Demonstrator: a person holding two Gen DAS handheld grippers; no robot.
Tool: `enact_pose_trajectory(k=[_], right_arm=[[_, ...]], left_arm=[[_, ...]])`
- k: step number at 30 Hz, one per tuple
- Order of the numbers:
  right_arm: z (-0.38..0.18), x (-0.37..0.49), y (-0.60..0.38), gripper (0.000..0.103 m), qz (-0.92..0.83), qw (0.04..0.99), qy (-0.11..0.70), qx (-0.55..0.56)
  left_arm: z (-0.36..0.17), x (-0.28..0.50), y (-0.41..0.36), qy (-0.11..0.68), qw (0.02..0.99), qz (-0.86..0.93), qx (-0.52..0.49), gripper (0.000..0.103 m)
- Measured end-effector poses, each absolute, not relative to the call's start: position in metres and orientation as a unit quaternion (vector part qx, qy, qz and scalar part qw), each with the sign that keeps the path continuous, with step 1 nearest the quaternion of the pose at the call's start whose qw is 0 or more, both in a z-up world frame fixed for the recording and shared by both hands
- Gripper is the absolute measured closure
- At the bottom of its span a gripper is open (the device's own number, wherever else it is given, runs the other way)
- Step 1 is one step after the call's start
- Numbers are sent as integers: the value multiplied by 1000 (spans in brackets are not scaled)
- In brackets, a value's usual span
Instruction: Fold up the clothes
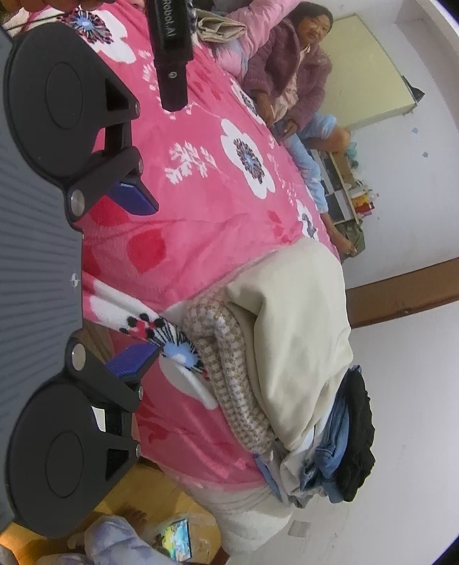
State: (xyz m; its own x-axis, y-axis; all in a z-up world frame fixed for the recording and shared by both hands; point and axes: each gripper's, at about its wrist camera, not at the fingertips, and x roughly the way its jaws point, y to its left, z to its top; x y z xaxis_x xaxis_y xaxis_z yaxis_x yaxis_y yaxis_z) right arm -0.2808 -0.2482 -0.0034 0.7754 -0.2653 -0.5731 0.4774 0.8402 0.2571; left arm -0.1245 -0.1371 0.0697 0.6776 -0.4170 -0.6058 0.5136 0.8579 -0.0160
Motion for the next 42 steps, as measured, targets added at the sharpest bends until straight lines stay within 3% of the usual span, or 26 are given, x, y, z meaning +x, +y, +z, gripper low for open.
enact_pose_trajectory(k=[10, 13, 26, 42], right_arm=[[0, -275, -249, 20, -209, 922, 264, 191], [3, -278, -250, 12, -214, 923, 258, 188], [18, -277, -247, 0, -260, 917, 255, 161], [23, -269, -243, 0, -314, 905, 264, 113]], left_arm=[[69, -125, -144, 297, 917, -255, 76, 1], [71, -126, -148, 284, 919, -257, 88, 1], [84, -117, -150, 292, 917, -267, 54, 0], [72, -124, -158, 314, 902, -285, 76, 0]])
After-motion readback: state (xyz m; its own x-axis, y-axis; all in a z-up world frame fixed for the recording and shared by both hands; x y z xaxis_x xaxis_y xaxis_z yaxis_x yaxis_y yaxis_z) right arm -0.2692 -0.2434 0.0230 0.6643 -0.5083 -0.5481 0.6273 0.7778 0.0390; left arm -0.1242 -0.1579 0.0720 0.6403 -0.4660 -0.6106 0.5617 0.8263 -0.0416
